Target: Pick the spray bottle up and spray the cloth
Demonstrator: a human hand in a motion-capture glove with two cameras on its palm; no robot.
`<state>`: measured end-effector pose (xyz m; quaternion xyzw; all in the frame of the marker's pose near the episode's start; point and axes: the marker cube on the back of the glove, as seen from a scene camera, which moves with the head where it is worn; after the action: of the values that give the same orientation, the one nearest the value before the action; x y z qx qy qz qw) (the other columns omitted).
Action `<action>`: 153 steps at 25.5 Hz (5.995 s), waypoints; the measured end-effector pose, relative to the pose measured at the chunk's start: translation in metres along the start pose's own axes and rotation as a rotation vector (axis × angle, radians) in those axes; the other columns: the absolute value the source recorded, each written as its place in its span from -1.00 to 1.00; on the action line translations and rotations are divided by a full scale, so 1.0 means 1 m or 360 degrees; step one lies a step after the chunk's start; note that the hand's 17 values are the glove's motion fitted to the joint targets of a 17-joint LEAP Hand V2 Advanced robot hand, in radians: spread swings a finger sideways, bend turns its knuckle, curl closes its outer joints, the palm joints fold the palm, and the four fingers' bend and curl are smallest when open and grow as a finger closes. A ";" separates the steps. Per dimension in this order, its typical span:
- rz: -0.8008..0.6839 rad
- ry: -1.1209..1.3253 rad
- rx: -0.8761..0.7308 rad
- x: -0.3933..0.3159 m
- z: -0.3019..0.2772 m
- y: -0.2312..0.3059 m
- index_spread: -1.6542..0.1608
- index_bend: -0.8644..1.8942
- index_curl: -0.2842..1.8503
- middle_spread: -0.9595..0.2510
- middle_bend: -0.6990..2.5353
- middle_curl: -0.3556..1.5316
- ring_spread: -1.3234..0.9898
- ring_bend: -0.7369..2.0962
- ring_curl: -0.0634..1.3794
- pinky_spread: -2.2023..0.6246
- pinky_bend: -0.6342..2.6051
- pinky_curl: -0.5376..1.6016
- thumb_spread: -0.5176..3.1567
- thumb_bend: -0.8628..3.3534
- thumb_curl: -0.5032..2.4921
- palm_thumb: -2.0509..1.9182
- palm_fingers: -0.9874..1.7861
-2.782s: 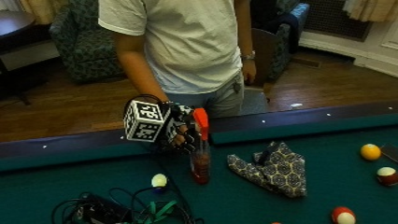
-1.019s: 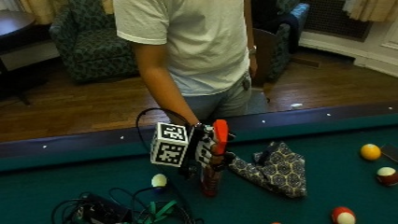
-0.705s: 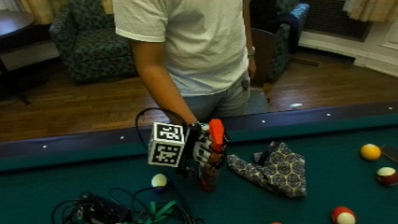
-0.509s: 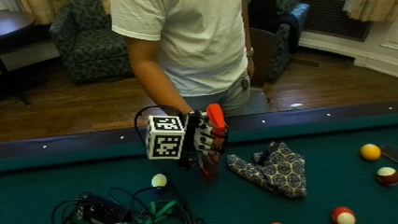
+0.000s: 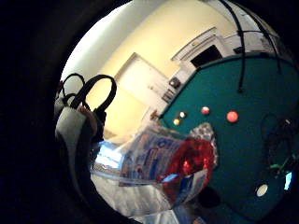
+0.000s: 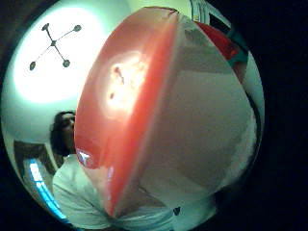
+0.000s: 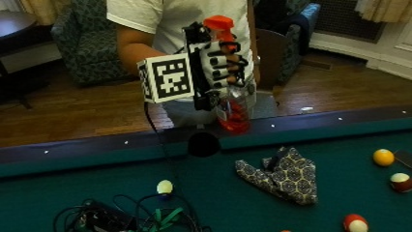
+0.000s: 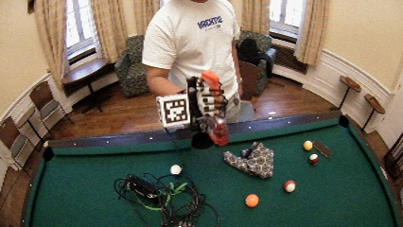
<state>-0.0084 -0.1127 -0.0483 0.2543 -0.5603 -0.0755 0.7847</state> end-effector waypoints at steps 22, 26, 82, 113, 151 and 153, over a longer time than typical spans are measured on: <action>0.0859 0.0070 -0.0968 0.083 0.085 -0.041 0.55 -0.19 -0.25 0.31 -0.18 -0.02 -0.03 0.07 -0.24 0.36 -0.26 -0.10 -0.34 -0.60 -0.20 0.47 0.69; 0.1079 0.0055 -0.1083 0.114 0.107 -0.032 0.55 -0.20 -0.24 0.31 -0.18 -0.02 -0.03 0.07 -0.24 0.36 -0.26 -0.10 -0.35 -0.60 -0.19 0.47 0.69; 0.2553 0.0315 -0.1507 0.257 0.134 0.082 0.54 -0.24 -0.15 0.30 -0.19 -0.01 -0.03 0.07 -0.24 0.36 -0.25 -0.11 -0.35 -0.60 -0.14 0.45 0.68; 0.0744 -0.0156 -0.0822 0.065 0.144 -0.064 0.54 -0.24 -0.14 0.31 -0.19 -0.01 -0.03 0.07 -0.25 0.36 -0.25 -0.11 -0.35 -0.60 -0.13 0.45 0.68; 0.0401 -0.0066 -0.0782 0.177 0.355 -0.045 0.53 -0.23 -0.13 0.31 -0.20 -0.01 -0.02 0.05 -0.24 0.36 -0.27 -0.11 -0.39 -0.60 -0.12 0.46 0.68; 0.0359 -0.0039 -0.0778 0.189 0.365 -0.043 0.53 -0.24 -0.13 0.31 -0.20 -0.01 -0.02 0.05 -0.24 0.36 -0.27 -0.11 -0.39 -0.60 -0.12 0.46 0.68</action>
<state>-0.2678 -0.3409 0.1786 -0.0076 -0.5596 -0.1238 0.8194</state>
